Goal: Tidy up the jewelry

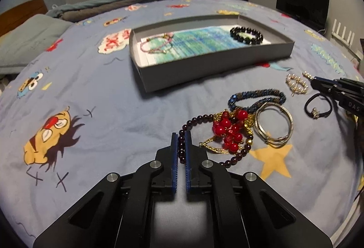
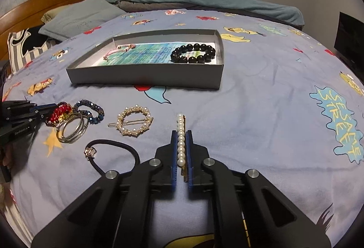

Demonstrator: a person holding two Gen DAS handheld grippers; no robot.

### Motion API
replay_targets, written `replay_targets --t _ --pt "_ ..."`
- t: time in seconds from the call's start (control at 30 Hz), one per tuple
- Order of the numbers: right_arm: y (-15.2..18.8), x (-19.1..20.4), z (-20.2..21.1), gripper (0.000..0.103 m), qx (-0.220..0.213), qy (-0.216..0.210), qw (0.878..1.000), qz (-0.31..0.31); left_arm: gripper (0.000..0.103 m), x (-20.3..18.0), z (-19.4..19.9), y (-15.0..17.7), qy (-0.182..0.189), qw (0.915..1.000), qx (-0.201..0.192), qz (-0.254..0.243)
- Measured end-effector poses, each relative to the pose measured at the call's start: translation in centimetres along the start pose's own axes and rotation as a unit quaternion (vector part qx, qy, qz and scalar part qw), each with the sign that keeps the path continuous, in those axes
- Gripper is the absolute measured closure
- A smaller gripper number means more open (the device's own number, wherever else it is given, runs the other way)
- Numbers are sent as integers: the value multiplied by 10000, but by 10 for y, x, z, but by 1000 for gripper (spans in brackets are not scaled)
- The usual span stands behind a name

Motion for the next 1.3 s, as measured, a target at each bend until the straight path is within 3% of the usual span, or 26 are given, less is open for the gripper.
replay_targets --t 0.5,0.97,1.13,1.3 --pt "-7 -2 36 97 -655 82 9978 -99 97 -23 63 -26 -34 9918 -1262 -188" --pt "-10 -5 54 97 -978 82 9951 -102 97 -15 111 -50 113 9806 -1955 98" --pt "-9 -5 53 97 -944 61 9955 -88 97 -17 102 -48 219 9832 -1806 119" --pt "-9 -5 52 97 -914 45 9958 -74 97 -34 66 -28 479 9924 -1134 -85"
Point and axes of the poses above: each gripper's, at about its wrist camera, not at the fingertips, and z roughly against the way its jaws point, x to its left, y to its underside, the point moved 7 cm from there along -z, roughly the way its jaws point, and after that the axes turned 6 degrees about -z, right-handed, at the moved point
